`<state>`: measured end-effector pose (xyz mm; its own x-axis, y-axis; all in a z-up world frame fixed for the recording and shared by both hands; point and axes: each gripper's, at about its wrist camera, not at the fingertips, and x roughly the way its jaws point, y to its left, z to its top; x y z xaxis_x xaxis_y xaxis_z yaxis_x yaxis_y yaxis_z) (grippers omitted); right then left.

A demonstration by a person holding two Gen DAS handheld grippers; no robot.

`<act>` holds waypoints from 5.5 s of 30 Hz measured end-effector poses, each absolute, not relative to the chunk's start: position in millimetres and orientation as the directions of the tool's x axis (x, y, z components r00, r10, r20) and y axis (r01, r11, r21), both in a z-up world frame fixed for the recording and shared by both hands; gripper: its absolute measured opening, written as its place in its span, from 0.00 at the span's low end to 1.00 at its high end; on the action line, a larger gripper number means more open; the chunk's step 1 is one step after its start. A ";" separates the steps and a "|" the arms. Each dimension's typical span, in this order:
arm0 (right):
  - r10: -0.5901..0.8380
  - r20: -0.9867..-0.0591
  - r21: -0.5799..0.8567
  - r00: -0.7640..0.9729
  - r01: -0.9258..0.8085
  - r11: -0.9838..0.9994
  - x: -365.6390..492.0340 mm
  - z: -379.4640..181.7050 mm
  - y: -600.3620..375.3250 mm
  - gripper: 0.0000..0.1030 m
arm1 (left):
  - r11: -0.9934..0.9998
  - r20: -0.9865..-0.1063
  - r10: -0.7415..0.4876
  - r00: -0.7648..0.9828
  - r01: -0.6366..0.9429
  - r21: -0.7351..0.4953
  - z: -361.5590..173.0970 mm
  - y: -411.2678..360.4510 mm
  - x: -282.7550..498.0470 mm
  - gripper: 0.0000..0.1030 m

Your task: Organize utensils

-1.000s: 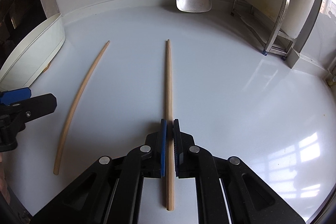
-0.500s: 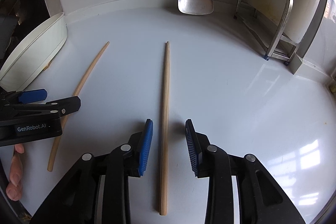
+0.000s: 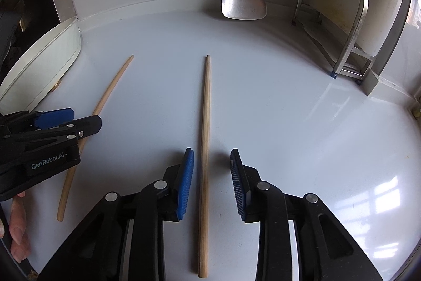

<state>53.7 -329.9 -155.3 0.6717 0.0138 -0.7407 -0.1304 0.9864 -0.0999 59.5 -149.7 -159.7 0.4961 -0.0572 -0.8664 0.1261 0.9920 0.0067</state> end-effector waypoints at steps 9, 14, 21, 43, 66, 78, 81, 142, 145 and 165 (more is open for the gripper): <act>0.040 -0.771 -0.043 0.636 -0.114 0.993 57.3 -153.1 -330.6 0.06 | 0.988 -0.898 -0.113 0.426 0.143 -0.057 -156.4 -145.0 52.7 0.07; 0.061 -0.771 -0.002 0.634 -0.098 0.995 49.1 -139.4 -326.3 0.06 | 0.983 -0.895 -0.152 0.418 0.155 -0.095 -136.0 -132.5 45.4 0.07; 0.103 -0.726 0.002 0.680 -0.148 0.989 40.2 -88.7 -284.3 0.06 | 0.979 -0.845 -0.176 0.504 0.177 -0.098 -72.3 -93.4 42.0 0.07; 0.324 -0.736 0.099 0.594 -0.378 0.920 125.8 -60.0 -34.9 0.06 | 0.997 -0.850 -0.004 0.526 -0.066 -0.046 -57.0 142.0 114.9 0.07; 0.233 -0.850 0.062 0.473 -0.348 0.935 166.6 -111.7 7.3 0.06 | 0.996 -0.904 -0.041 0.425 -0.050 -0.069 -107.1 153.8 153.7 0.08; 0.235 -0.814 0.065 0.531 -0.319 0.946 141.5 -88.4 -16.7 0.28 | 0.994 -0.873 0.013 0.488 -0.101 -0.042 -82.6 169.7 133.1 0.83; 0.218 -0.815 0.043 0.537 -0.319 0.947 133.2 -86.2 -21.2 0.32 | 0.994 -0.869 0.017 0.494 -0.104 -0.039 -78.7 171.5 126.1 0.84; 0.283 -0.741 0.057 0.609 -0.362 0.931 47.8 -15.2 -64.7 0.59 | 0.973 -0.780 0.162 0.604 -0.229 0.025 5.9 123.9 10.6 0.94; 0.285 -0.740 0.054 0.609 -0.368 0.928 46.8 -14.9 -63.4 0.59 | 0.971 -0.781 0.166 0.602 -0.238 0.023 6.3 124.6 9.2 0.94; 0.293 -0.743 0.050 0.601 -0.387 0.921 47.6 -14.0 -56.6 0.59 | 0.968 -0.786 0.158 0.598 -0.250 0.005 5.6 131.6 10.0 0.94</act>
<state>47.6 -56.6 -14.0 0.6012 0.2931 -0.7434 -0.3871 0.9207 0.0500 10.0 131.6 5.6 0.5979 0.1585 -0.7858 -0.2500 0.9682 0.0050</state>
